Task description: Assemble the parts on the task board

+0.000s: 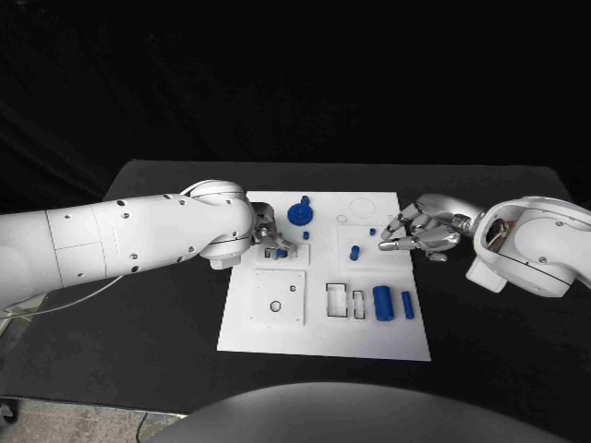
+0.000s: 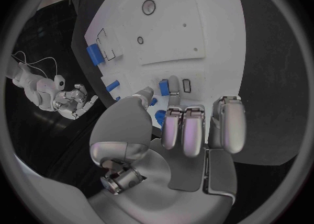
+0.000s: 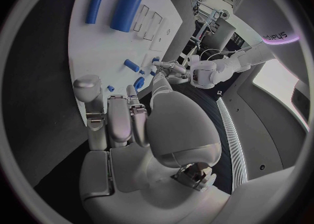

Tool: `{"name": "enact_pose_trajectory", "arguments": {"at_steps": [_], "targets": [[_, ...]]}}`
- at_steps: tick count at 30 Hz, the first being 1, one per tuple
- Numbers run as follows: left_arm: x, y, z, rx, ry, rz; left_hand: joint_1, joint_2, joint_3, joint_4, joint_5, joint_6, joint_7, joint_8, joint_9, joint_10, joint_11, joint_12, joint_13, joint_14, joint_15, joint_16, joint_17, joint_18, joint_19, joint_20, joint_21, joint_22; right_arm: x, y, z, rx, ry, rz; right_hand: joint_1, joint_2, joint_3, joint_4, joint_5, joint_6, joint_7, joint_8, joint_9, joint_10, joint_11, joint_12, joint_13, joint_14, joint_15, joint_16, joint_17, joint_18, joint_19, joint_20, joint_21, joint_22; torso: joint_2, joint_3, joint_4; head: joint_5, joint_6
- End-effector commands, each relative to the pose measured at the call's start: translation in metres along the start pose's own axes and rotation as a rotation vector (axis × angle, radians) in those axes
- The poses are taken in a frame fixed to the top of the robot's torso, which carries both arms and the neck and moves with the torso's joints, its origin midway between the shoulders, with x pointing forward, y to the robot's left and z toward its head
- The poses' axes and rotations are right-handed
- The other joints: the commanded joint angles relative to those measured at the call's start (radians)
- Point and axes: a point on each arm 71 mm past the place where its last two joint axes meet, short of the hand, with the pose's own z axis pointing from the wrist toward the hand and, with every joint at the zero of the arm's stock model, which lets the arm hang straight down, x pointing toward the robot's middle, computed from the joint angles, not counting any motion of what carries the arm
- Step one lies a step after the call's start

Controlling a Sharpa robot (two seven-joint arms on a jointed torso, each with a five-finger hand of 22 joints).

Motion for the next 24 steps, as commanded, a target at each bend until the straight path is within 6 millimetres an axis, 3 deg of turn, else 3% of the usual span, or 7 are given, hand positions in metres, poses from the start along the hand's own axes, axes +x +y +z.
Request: {"name": "enact_pose_trajectory", "arguments": {"at_steps": [1, 24], "targets": [[0.0036, -0.0003, 0.0013, 0.001, 0.017, 0.003, 0.005, 0.004, -0.006, -0.001, 0.006, -0.002, 0.003, -0.004, -0.002, 0.105, 0.004, 0.002, 0.263, 0.106, 0.008, 0.002, 0.263, 0.016, -0.006, 0.004, -0.005, 0.114, 0.0011, -0.0007, 0.0001, 0.006, 0.014, -0.002, 0.007, 0.002, 0.0, -0.004, 0.007, 0.007, 0.0, 0.007, -0.001, -0.001, 0.005, -0.004, 0.141, -0.004, 0.004, -0.004, -0.002, 0.013, -0.007, 0.001, -0.004, 0.057, 0.0, 0.0001, 0.0002, 0.0, 0.0], [0.0043, -0.0032, 0.0011, 0.018, 0.01, -0.025, 0.045, 0.02, -0.056, 0.0, 0.019, 0.02, -0.015, 0.074, 0.077, 0.105, -0.009, 0.002, 0.263, 0.106, -0.001, 0.002, 0.263, 0.014, 0.002, -0.002, -0.001, 0.127, 0.001, -0.0023, 0.0004, 0.014, 0.019, -0.003, 0.009, 0.006, 0.0, -0.005, 0.012, 0.008, 0.001, 0.007, -0.002, -0.003, 0.006, -0.005, 0.139, -0.005, 0.005, -0.006, -0.004, 0.014, -0.009, 0.002, -0.011, 0.055, 0.0, 0.0003, -0.0002, 0.0, 0.0]]}}
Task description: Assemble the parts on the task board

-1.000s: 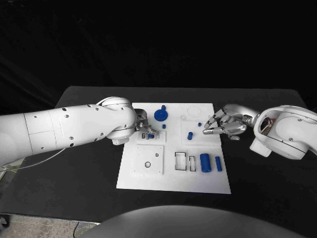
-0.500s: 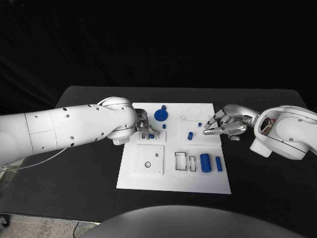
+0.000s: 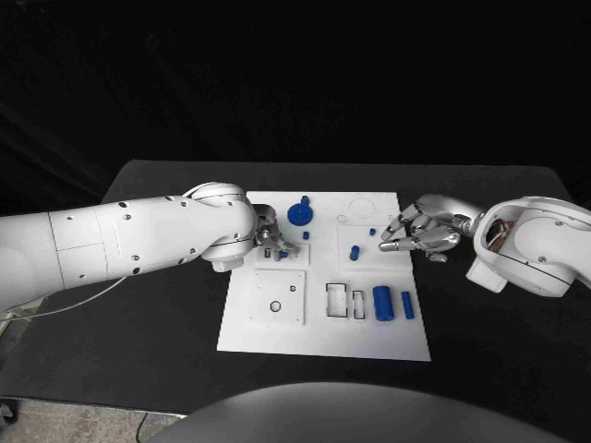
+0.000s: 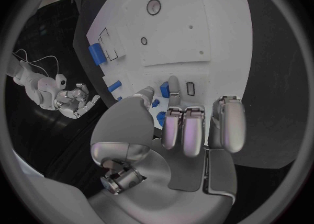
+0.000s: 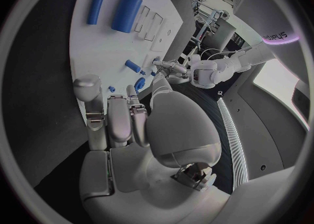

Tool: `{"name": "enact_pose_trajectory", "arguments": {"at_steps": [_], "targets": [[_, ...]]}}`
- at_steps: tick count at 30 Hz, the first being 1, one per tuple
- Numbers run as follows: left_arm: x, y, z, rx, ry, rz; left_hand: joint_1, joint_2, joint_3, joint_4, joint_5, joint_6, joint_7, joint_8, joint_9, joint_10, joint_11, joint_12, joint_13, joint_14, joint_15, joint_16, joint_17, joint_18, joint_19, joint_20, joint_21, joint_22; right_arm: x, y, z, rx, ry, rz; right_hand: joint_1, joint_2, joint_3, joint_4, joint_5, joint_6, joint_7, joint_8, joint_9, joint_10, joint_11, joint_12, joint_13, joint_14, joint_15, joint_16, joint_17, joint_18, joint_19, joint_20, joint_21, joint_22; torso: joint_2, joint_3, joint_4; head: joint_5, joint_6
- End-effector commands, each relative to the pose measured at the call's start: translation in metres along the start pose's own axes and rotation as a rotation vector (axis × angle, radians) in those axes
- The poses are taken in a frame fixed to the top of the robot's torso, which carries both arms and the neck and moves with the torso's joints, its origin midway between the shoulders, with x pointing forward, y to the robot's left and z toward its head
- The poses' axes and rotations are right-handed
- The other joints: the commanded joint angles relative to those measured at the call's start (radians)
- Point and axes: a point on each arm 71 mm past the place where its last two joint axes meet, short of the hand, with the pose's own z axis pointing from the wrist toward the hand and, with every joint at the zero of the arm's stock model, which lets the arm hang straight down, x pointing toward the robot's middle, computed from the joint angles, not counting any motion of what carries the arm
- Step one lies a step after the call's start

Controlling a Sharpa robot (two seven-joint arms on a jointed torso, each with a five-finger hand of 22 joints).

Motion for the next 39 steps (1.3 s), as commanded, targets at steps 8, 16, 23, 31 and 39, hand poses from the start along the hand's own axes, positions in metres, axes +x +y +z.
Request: {"name": "enact_pose_trajectory", "arguments": {"at_steps": [8, 16, 23, 31, 39], "targets": [[0.0, 0.002, 0.0, 0.001, 0.003, -0.001, 0.047, 0.017, -0.024, -0.009, 0.059, -0.018, -0.01, 0.059, 0.072, 0.105, -0.015, 0.002, 0.263, 0.106, -0.008, 0.002, 0.263, 0.014, 0.007, -0.012, -0.002, 0.13, 0.0, -0.002, 0.001, 0.009, 0.013, -0.002, 0.008, 0.007, 0.0, -0.005, 0.008, 0.008, 0.001, 0.007, -0.001, -0.004, 0.006, -0.006, 0.139, -0.006, 0.005, -0.007, -0.002, 0.014, -0.005, -0.001, -0.004, 0.055, -0.001, 0.0, 0.0001, -0.001, 0.0], [-0.007, 0.007, -0.006, -0.005, -0.012, 0.02, 0.05, 0.018, -0.059, 0.001, 0.008, -0.026, -0.02, 0.126, 0.152, 0.105, -0.025, 0.002, 0.263, 0.106, -0.014, 0.002, 0.263, 0.012, 0.014, -0.021, -0.001, 0.138, 0.0, -0.003, 0.001, 0.014, 0.011, -0.002, 0.008, 0.009, 0.0, -0.004, 0.011, 0.008, 0.001, 0.007, -0.001, -0.005, 0.006, -0.008, 0.137, -0.007, 0.005, -0.011, -0.005, 0.015, -0.007, -0.001, -0.009, 0.054, -0.001, 0.0003, 0.0001, -0.003, 0.0], [-0.04, 0.002, -0.024, 0.01, -0.08, 0.05, 0.043, 0.016, -0.084, 0.003, -0.047, -0.031, -0.023, 0.154, 0.187, 0.105, -0.027, 0.002, 0.263, 0.106, -0.018, 0.002, 0.263, 0.012, 0.016, -0.022, -0.002, 0.139, -0.001, -0.004, 0.001, 0.016, 0.007, -0.002, 0.007, 0.011, 0.0, -0.004, 0.013, 0.008, 0.001, 0.007, -0.002, -0.008, 0.006, -0.01, 0.134, -0.009, 0.005, -0.016, -0.01, 0.016, -0.009, -0.001, -0.016, 0.052, -0.001, 0.0005, -0.0006, -0.002, 0.0], [-0.074, -0.001, -0.041, 0.02, -0.083, 0.048, 0.049, 0.016, -0.093, 0.003, -0.059, -0.041, -0.023, 0.162, 0.2, 0.105, -0.027, 0.002, 0.263, 0.106, -0.018, 0.002, 0.263, 0.015, 0.008, -0.023, -0.01, 0.132, -0.001, -0.003, 0.002, 0.008, 0.002, -0.001, 0.006, 0.011, -0.001, -0.003, 0.014, 0.008, 0.001, 0.007, -0.002, -0.007, 0.006, -0.009, 0.136, -0.009, 0.005, -0.013, -0.007, 0.015, -0.009, 0.0, -0.014, 0.053, -0.001, 0.0005, -0.0005, 0.0, 0.0], [-0.082, 0.008, -0.029, -0.036, -0.03, 0.078, 0.054, 0.022, -0.098, 0.005, -0.054, -0.054, -0.021, 0.161, 0.207, 0.105, -0.025, 0.002, 0.263, 0.106, -0.016, 0.002, 0.263, 0.016, 0.002, -0.022, -0.017, 0.127, -0.001, -0.002, 0.002, 0.003, 0.0, 0.0, 0.006, 0.013, -0.002, -0.002, 0.02, 0.009, 0.001, 0.007, -0.002, -0.007, 0.006, -0.009, 0.136, -0.009, 0.006, -0.012, -0.007, 0.015, -0.009, 0.0, -0.015, 0.053, 0.001, -0.0005, -0.0002, 0.0, 0.0]]}}
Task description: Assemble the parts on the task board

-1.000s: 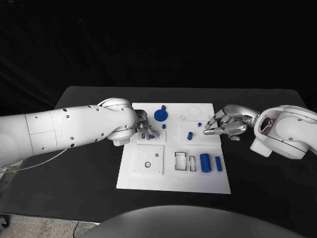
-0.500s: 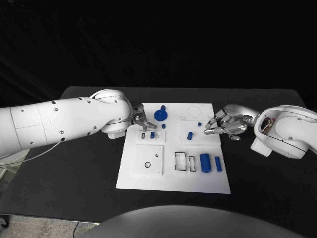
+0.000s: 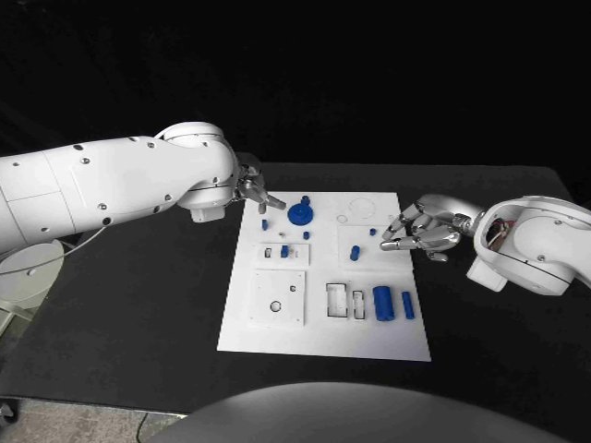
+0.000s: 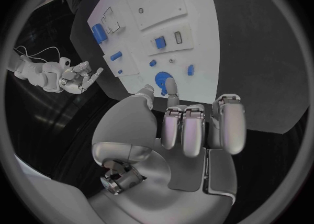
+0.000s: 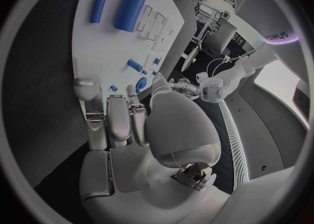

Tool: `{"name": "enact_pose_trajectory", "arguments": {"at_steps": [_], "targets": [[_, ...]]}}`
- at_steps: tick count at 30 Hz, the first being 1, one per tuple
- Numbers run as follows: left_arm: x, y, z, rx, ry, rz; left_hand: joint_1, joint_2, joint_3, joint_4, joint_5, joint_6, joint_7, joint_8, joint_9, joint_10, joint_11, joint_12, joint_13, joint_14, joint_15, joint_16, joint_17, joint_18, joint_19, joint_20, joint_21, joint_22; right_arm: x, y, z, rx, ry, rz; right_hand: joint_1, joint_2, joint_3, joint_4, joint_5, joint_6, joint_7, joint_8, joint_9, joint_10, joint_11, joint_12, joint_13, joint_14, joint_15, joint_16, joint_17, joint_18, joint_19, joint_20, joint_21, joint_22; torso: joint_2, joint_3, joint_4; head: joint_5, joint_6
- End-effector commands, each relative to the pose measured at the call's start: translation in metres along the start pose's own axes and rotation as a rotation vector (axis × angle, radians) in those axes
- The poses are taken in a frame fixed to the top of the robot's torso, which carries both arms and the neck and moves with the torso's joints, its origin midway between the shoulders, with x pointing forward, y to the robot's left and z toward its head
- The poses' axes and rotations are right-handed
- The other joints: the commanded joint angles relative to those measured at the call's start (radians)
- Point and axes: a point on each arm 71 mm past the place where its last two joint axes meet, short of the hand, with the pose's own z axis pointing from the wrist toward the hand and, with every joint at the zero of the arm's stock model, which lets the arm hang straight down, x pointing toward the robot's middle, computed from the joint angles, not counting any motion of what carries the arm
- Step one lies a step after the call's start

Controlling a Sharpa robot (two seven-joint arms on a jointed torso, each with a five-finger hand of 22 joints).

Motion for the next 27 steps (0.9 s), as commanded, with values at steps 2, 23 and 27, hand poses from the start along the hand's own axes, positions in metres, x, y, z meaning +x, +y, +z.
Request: {"name": "enact_pose_trajectory", "arguments": {"at_steps": [2, 23, 27], "targets": [[0.008, 0.005, 0.011, -0.023, 0.086, 0.035, 0.009, 0.004, -0.01, -0.001, 0.008, -0.018, 0.002, 0.002, 0.006, 0.106, -0.003, 0.002, 0.263, 0.105, -0.007, 0.002, 0.263, 0.017, -0.009, 0.002, -0.007, 0.127, 0.001, 0.001, 0.0, -0.008, 0.001, 0.001, 0.0, 0.008, -0.002, -0.002, 0.005, 0.009, 0.001, 0.003, -0.001, -0.002, 0.001, -0.005, 0.135, -0.005, 0.002, -0.003, 0.001, 0.015, -0.009, 0.0, -0.002, 0.053, 0.002, -0.0017, 0.0005, -0.002, 0.0], [0.013, 0.019, 0.045, -0.1, 0.069, 0.014, 0.009, 0.007, -0.022, 0.001, 0.019, -0.035, 0.007, -0.004, 0.01, 0.106, 0.001, 0.002, 0.263, 0.105, -0.003, 0.002, 0.263, 0.018, -0.014, 0.005, -0.013, 0.124, 0.004, 0.002, -0.002, -0.022, 0.001, 0.006, 0.002, 0.017, -0.004, 0.0, 0.024, 0.013, 0.001, 0.005, -0.002, -0.002, 0.002, -0.005, 0.135, -0.005, 0.003, -0.002, 0.001, 0.016, -0.008, 0.001, -0.005, 0.054, 0.0, -0.0001, 0.0003, 0.0, 0.0], [0.014, 0.017, 0.047, -0.098, 0.067, 0.013, 0.01, 0.008, -0.024, 0.0, 0.019, -0.04, 0.009, -0.006, 0.011, 0.106, 0.002, 0.002, 0.263, 0.105, -0.002, 0.002, 0.263, 0.018, -0.015, 0.005, -0.014, 0.124, 0.004, 0.003, -0.001, -0.022, 0.001, 0.006, 0.002, 0.018, -0.004, 0.0, 0.026, 0.014, 0.001, 0.006, -0.003, -0.003, 0.002, -0.005, 0.135, -0.005, 0.003, -0.002, 0.001, 0.016, -0.008, 0.001, -0.006, 0.054, -0.001, -0.0002, 0.0, 0.0, 0.0]]}}
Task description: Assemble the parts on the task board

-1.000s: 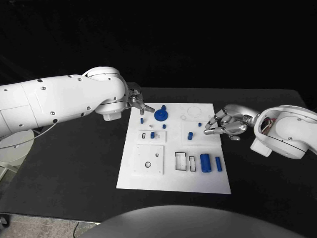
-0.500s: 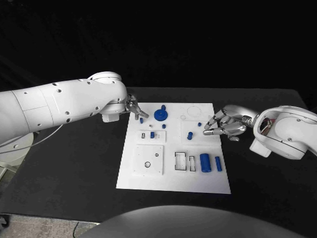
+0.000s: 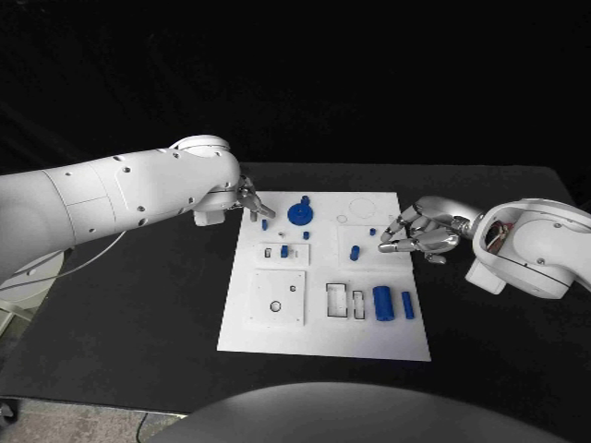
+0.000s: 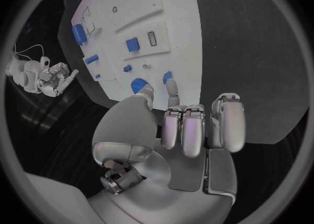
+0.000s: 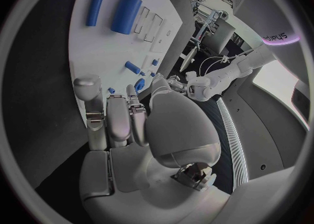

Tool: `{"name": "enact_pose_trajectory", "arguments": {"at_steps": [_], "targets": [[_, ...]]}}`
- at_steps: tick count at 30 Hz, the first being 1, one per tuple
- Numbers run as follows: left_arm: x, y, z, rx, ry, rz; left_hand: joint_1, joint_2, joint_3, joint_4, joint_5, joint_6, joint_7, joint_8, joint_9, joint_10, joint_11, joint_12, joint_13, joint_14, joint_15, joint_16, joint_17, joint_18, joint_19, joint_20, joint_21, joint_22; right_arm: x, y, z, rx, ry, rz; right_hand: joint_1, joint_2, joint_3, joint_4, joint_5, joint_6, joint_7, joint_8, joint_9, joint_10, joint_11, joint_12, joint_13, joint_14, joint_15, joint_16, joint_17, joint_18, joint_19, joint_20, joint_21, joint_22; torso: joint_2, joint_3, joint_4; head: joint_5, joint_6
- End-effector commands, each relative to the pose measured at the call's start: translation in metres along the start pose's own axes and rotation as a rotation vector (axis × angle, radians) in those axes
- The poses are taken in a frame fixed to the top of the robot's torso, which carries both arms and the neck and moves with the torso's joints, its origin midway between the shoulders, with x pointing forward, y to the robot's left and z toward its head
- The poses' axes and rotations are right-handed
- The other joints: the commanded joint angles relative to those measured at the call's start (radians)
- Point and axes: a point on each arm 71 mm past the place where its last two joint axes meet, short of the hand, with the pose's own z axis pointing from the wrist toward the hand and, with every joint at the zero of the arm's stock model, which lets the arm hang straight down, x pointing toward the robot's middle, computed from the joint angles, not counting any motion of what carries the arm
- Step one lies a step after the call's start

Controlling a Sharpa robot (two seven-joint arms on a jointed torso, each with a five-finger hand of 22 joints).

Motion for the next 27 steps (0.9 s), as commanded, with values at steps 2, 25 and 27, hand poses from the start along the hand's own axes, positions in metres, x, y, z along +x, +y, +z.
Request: {"name": "enact_pose_trajectory", "arguments": {"at_steps": [2, 25, 27], "targets": [[0.001, -0.003, 0.002, 0.014, 0.009, 0.018, 0.008, 0.004, -0.007, -0.001, 0.004, -0.011, -0.001, -0.007, 0.002, 0.106, 0.003, 0.002, 0.263, 0.105, -0.002, 0.002, 0.263, 0.018, -0.009, -0.001, -0.007, 0.123, 0.0, 0.001, 0.0, -0.007, -0.002, 0.001, 0.001, 0.007, -0.004, 0.0, 0.003, 0.007, 0.001, 0.006, -0.002, -0.001, 0.0, -0.005, 0.135, -0.005, 0.003, -0.002, 0.001, 0.016, -0.008, 0.001, -0.006, 0.054, 0.0, 0.0001, -0.0003, 0.0, 0.0], [0.006, 0.003, 0.012, -0.015, 0.002, 0.022, 0.029, 0.011, -0.016, -0.005, 0.011, -0.014, 0.003, -0.006, 0.011, 0.106, 0.009, 0.002, 0.263, 0.105, 0.005, 0.002, 0.263, 0.02, -0.015, 0.006, -0.013, 0.123, 0.001, -0.001, 0.0, 0.0, 0.006, 0.001, 0.003, 0.01, -0.004, 0.0, 0.008, 0.007, 0.001, 0.005, -0.002, -0.002, 0.0, -0.005, 0.134, -0.006, 0.003, -0.003, -0.001, 0.016, -0.009, 0.001, -0.01, 0.054, -0.001, 0.0, 0.001, 0.0, 0.0], [0.006, 0.003, 0.012, -0.017, 0.001, 0.022, 0.029, 0.011, -0.016, -0.005, 0.011, -0.014, 0.003, -0.006, 0.011, 0.106, 0.009, 0.002, 0.263, 0.105, 0.005, 0.002, 0.263, 0.02, -0.015, 0.006, -0.014, 0.122, 0.001, -0.001, 0.0, 0.0, 0.006, 0.001, 0.003, 0.01, -0.004, 0.0, 0.008, 0.007, 0.001, 0.005, -0.002, -0.002, 0.0, -0.005, 0.134, -0.006, 0.003, -0.003, -0.001, 0.016, -0.009, 0.001, -0.01, 0.054, -0.001, -0.0005, 0.0006, 0.001, 0.0]]}}
